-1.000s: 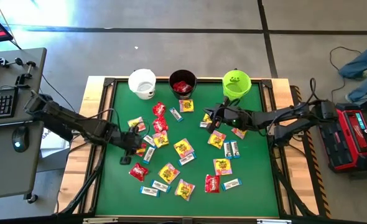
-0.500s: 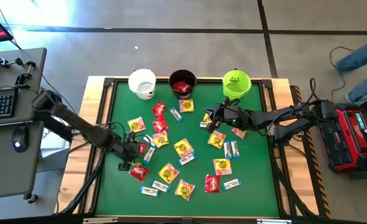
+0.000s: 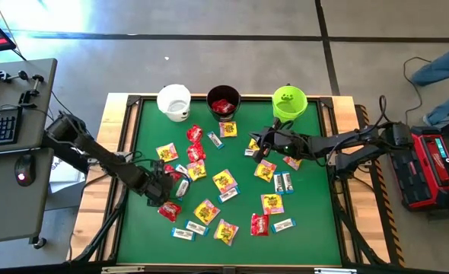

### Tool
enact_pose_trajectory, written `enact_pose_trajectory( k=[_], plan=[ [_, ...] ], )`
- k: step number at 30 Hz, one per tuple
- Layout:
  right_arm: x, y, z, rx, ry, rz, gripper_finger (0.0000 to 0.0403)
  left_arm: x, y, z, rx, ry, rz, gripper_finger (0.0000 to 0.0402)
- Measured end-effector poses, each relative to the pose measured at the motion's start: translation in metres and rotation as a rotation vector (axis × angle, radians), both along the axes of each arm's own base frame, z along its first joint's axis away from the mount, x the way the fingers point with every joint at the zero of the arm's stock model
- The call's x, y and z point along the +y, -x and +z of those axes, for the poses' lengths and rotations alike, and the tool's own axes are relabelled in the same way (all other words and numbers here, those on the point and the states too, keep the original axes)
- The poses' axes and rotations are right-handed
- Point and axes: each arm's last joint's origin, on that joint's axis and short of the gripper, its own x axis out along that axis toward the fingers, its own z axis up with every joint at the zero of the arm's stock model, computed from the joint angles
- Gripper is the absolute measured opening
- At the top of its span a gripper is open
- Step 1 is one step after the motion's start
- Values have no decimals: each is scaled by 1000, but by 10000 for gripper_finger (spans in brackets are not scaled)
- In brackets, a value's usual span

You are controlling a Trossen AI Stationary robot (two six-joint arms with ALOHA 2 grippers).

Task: Sort candy by brand, put in halloween buckets
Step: Put the red candy into the black bucket

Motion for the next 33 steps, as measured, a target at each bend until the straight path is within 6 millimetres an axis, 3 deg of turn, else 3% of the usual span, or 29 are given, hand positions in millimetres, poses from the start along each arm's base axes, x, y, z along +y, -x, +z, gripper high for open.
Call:
enact_pose_trajectory(
  k=[7, 20, 27, 33],
  plan=[
    [0, 0, 0, 4, 6, 3, 0, 0, -4, -1, -19, -75, -27, 8],
    [1, -1, 0, 4, -7, 43, 0, -8, -54, 59, -217, 10, 26, 0],
    [7, -1, -3, 9, -93, 143, 16, -11, -50, 61, -190, 53, 114, 51],
    [17, 0, -5, 43, -41, 87, 78, -15, -49, 37, -32, -47, 99, 113]
  ],
)
